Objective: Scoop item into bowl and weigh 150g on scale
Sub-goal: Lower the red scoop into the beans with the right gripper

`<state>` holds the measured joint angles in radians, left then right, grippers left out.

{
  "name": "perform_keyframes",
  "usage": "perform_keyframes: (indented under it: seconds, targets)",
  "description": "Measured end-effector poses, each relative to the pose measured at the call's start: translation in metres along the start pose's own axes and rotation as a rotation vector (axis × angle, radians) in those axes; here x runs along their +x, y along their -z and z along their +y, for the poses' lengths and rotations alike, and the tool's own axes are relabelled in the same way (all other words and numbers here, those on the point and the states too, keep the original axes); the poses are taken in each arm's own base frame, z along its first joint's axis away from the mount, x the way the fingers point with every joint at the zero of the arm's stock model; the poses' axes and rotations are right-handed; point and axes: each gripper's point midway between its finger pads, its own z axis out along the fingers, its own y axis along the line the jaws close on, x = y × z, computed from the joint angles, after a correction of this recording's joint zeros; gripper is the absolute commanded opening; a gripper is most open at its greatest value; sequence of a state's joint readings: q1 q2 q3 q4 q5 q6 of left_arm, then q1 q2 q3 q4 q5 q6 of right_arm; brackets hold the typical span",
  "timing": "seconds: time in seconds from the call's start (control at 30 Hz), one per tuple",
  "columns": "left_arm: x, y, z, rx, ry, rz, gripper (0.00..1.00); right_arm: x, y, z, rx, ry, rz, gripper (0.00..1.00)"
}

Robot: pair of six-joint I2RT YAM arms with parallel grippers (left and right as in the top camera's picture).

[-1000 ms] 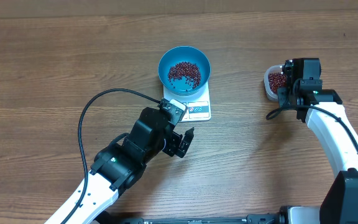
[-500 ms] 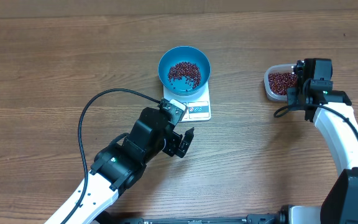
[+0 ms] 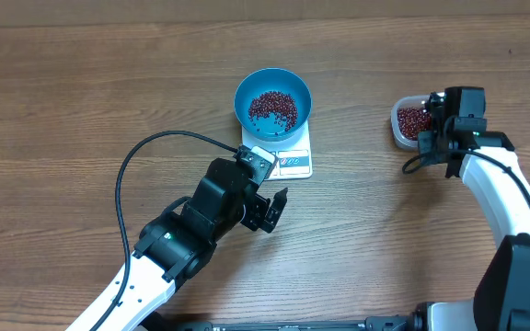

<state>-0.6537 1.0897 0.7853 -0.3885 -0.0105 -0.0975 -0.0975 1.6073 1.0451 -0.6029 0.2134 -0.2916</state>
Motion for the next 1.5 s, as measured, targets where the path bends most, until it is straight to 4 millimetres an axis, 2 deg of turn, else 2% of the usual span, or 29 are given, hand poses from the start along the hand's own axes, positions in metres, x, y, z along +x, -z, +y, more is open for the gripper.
perform_keyframes:
  seconds: [0.27,1.5]
  targets:
    - [0.0,0.0,0.0,0.0,0.0,0.0,0.99,0.008,-0.011,0.004,-0.013,0.008,0.041,0.04]
    - [0.0,0.0,0.0,0.0,0.0,0.0,1.0,0.001,-0.006,0.044,-0.255,-0.004,-0.007,0.04]
